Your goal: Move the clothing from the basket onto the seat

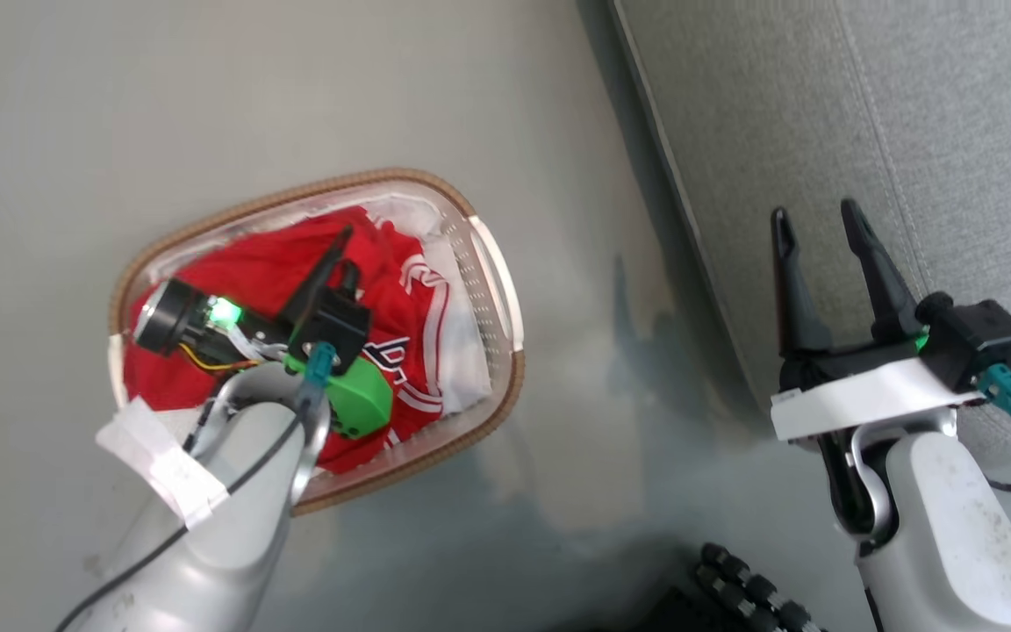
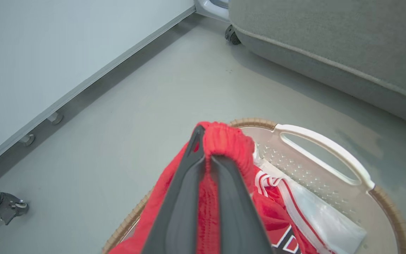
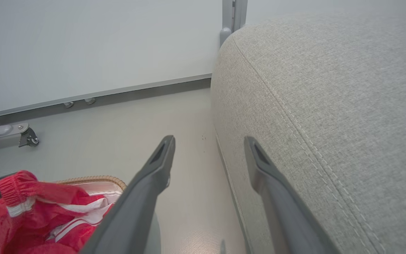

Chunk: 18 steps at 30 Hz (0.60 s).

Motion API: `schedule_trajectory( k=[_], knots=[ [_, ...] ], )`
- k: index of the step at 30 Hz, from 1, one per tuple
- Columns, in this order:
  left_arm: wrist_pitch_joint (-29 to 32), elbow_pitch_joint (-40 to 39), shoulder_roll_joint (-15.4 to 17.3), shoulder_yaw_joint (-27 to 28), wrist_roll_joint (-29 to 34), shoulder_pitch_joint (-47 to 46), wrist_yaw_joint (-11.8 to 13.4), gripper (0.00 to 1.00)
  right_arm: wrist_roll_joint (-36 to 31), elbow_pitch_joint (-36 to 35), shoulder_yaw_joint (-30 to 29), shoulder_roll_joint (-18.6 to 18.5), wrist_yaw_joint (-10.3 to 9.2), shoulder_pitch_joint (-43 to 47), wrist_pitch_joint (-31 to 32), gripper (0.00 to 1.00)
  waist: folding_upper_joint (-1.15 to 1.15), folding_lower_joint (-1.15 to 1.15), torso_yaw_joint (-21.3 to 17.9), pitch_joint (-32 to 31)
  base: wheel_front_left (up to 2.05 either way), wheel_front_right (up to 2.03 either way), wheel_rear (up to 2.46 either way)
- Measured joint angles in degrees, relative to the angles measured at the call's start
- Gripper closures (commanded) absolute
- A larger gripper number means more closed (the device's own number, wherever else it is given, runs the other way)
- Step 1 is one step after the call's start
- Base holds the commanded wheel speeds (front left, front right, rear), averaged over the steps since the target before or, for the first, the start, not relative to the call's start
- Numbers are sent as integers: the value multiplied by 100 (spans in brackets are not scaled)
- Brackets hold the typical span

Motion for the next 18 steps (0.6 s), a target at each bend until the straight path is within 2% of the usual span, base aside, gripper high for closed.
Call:
schedule_trajectory(
  k=[10, 18],
  knots=[
    [0, -1575, 377, -182, -213, 629, -285, 100, -316, 174, -141, 1, 0, 582, 0, 0, 0, 0, 374, -1006, 0, 0, 0],
    [7, -2251, 728, -247, -260, 720, -498, 100, -416, 287, -126, 1, 0, 1086, 0, 0, 0, 0, 613, -1955, 0, 0, 0]
  ],
)
